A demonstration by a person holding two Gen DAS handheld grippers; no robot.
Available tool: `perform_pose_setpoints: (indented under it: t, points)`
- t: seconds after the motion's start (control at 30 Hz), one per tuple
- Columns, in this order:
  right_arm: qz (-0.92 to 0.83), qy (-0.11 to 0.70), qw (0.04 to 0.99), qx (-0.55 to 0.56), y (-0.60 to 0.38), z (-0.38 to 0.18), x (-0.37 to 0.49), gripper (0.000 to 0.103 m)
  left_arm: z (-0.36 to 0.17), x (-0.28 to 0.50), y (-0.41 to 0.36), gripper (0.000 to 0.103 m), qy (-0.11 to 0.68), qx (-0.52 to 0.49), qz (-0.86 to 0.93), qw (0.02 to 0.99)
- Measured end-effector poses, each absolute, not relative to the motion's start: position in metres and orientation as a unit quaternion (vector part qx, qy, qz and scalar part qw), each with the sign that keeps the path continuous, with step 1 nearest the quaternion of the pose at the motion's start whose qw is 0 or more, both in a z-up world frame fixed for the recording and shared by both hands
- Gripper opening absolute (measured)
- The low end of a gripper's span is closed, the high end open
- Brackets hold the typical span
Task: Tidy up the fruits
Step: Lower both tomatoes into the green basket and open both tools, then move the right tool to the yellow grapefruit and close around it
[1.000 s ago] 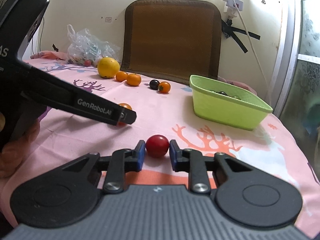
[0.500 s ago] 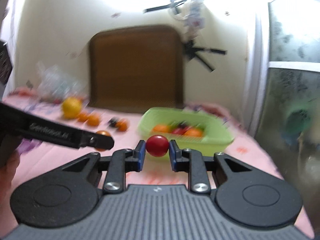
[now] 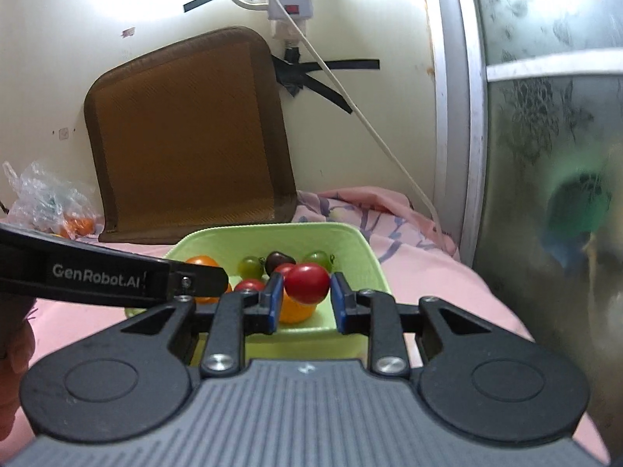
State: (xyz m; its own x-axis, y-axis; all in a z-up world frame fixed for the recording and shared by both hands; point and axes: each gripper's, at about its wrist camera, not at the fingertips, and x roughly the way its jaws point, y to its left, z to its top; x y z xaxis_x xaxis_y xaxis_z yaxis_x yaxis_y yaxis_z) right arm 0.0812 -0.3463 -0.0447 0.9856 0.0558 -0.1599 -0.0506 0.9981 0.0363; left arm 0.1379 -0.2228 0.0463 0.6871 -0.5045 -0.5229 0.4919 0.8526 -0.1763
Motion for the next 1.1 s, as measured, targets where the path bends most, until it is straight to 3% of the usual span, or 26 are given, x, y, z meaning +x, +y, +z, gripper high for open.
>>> perform_pose_setpoints:
  t: [0.03, 0.07, 0.13, 0.2, 0.43, 0.7, 0.77, 0.87, 1.0, 1.1]
  points:
    - [0.023, 0.081, 0.996, 0.022, -0.348, -0.046, 0.082, 0.033, 0.045, 0.139, -0.224, 0.032, 0.289, -0.007, -0.269, 0.919]
    - [0.021, 0.078, 0.996, 0.028, -0.349, -0.048, 0.081, 0.033, 0.044, 0.140, -0.223, 0.043, 0.288, -0.003, -0.263, 0.921]
    - [0.022, 0.075, 0.996, 0.041, -0.353, -0.046, 0.082, 0.036, 0.044, 0.141, -0.220, 0.053, 0.281, -0.004, -0.258, 0.924]
    - [0.021, 0.072, 0.996, 0.051, -0.355, -0.044, 0.082, 0.046, 0.048, 0.140, -0.213, 0.053, 0.279, -0.011, -0.257, 0.925]
    - [0.043, 0.058, 0.996, 0.046, -0.337, -0.025, 0.066, 0.046, 0.067, 0.109, -0.118, 0.053, 0.237, -0.044, -0.222, 0.945]
    - [0.200, 0.114, 0.973, 0.021, -0.232, -0.014, 0.079, 0.049, 0.036, 0.086, 0.047, 0.053, 0.236, -0.084, 0.035, 0.967]
    - [0.230, 0.137, 0.963, 0.014, -0.196, -0.017, 0.092, 0.058, 0.023, 0.083, 0.068, 0.052, 0.234, -0.088, 0.076, 0.965]
    - [0.252, 0.146, 0.957, -0.013, -0.147, -0.019, 0.110, 0.063, 0.019, 0.079, 0.090, 0.050, 0.225, -0.150, 0.067, 0.960]
    - [0.260, 0.165, 0.951, -0.011, -0.102, -0.023, 0.140, 0.067, 0.019, 0.078, 0.088, 0.049, 0.218, -0.145, 0.057, 0.963]
    - [0.244, 0.158, 0.956, -0.022, -0.080, -0.027, 0.160, 0.077, 0.017, 0.077, 0.097, 0.050, 0.225, -0.169, 0.064, 0.958]
